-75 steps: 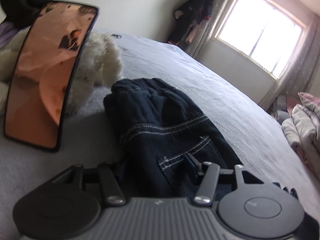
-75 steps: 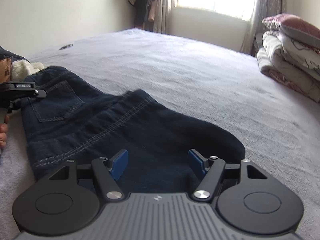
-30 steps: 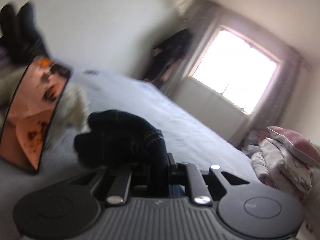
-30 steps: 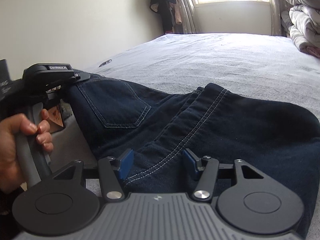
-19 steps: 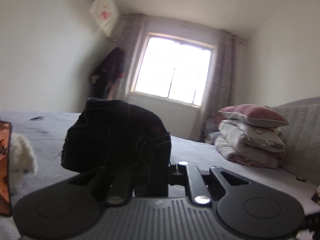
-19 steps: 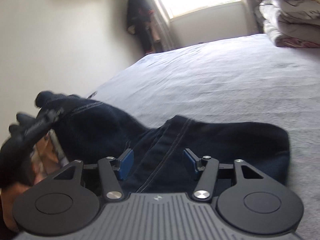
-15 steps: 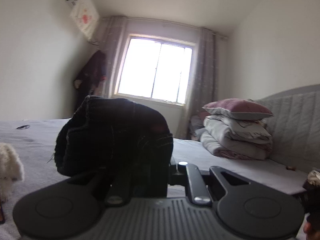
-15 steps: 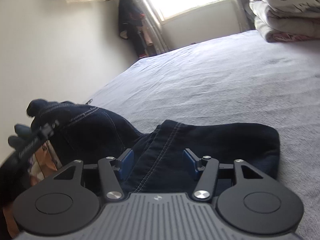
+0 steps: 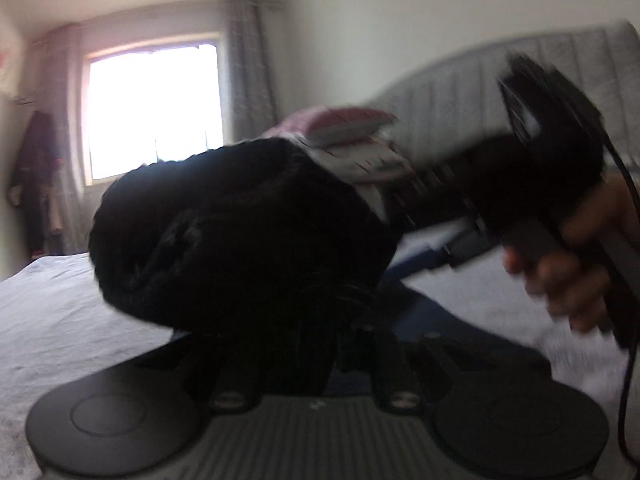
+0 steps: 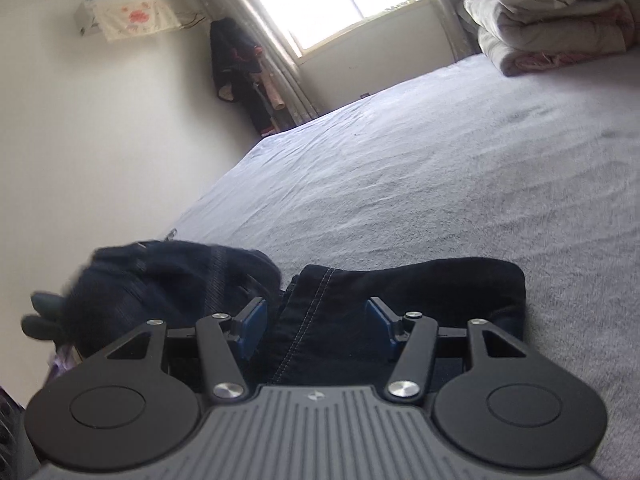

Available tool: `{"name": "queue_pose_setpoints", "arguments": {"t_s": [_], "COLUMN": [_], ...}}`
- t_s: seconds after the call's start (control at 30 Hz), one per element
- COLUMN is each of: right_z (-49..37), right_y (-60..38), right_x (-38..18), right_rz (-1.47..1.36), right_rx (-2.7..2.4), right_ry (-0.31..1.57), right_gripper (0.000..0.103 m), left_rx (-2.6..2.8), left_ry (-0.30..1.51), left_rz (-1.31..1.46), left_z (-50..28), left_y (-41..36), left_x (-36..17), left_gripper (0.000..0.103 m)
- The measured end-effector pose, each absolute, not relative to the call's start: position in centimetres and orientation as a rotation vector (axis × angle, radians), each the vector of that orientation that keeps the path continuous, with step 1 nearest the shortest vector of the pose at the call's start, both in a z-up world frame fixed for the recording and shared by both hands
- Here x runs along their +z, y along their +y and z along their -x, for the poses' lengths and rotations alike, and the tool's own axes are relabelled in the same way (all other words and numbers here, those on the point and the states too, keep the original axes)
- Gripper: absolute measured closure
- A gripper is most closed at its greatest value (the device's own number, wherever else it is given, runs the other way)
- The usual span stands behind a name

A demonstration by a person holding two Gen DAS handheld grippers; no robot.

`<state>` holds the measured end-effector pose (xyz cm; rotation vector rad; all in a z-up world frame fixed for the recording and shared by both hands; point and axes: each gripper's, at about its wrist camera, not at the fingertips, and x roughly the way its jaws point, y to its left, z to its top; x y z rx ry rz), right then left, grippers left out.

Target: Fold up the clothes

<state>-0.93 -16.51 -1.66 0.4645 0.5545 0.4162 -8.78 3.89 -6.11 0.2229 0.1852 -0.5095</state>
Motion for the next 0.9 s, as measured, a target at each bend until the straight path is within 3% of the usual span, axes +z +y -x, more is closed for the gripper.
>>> {"name": "queue_pose_setpoints", "arguments": {"t_s": [0.17,0.4,0.5,0.63,0.73,0.9], "right_z": [0.3,-0.4,-0.6,-0.3,-0.1,-0.2], "right_y": [-18.1,-21.6,-22.8,-22.8,-22.3,-22.6], "right_x": [-2.1,-3.7,-4.3,-3.9,-3.4,-3.7], "right_rz": [-0.592,-0.916,-1.023,-1.031,-1.024,-1.03], "right_rx": [0.413,0.406,0.397,0.406,0.433,0.384], "right_ry": [0.58,0.634,0.649,0.644,0.642,0.655], "right_gripper": [0.044,0.043,0.043,0.043,0.043,0.038], "left_rx": [-0.536,-0.59,-0.637,-0.742,-0.813,-0.826], "left_ry": [0.234,0.267,0.287,0.291,0.286,0.274], "left_rz": [-0.35,-0.295,-0.327,-0.323,-0.293,-0.195], "left_z": [8.7,8.1,8.2,8.9,9.9,9.2], "left_y": [2.6,4.6,4.7,4.5,4.7,6.1], "left_x": [-7.4,-6.5,-6.5,-6.4,-6.2,-4.9], "left_gripper": [0.085,0.082,0.069,0.034,0.023,0.017]}}
